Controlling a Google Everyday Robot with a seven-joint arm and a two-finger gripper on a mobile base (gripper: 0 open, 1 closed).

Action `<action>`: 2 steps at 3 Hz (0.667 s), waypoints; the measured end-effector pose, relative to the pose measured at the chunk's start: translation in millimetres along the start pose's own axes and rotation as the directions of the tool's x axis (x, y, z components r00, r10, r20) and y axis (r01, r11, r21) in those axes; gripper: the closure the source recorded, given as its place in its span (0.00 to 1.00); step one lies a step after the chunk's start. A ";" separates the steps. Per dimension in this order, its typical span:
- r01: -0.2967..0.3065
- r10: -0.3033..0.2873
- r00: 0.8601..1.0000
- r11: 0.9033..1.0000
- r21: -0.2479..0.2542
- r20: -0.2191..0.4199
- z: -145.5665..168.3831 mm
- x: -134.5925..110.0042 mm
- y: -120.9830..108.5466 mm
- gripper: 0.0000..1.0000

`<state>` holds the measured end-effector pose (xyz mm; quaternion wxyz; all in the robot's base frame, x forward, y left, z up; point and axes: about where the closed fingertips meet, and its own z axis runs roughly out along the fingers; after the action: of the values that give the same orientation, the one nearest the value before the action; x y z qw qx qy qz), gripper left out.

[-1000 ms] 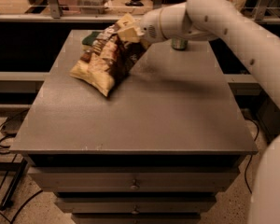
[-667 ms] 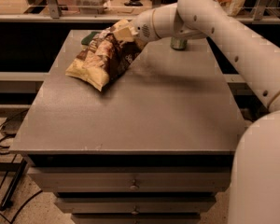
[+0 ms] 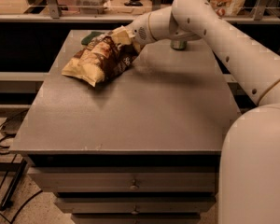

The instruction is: Move brown chip bag near sponge

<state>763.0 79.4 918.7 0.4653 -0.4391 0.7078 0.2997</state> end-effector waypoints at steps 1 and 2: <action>-0.007 0.007 1.000 1.000 -0.008 0.023 -3.9 1.0 1.1 0.14; -0.007 0.007 1.000 1.000 -0.012 0.022 -1.1 1.2 2.6 0.00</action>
Offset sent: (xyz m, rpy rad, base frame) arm -0.0023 -0.0027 0.0004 0.0216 -0.0013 0.0034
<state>760.0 79.1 918.0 0.4693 -0.4362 0.7023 0.3104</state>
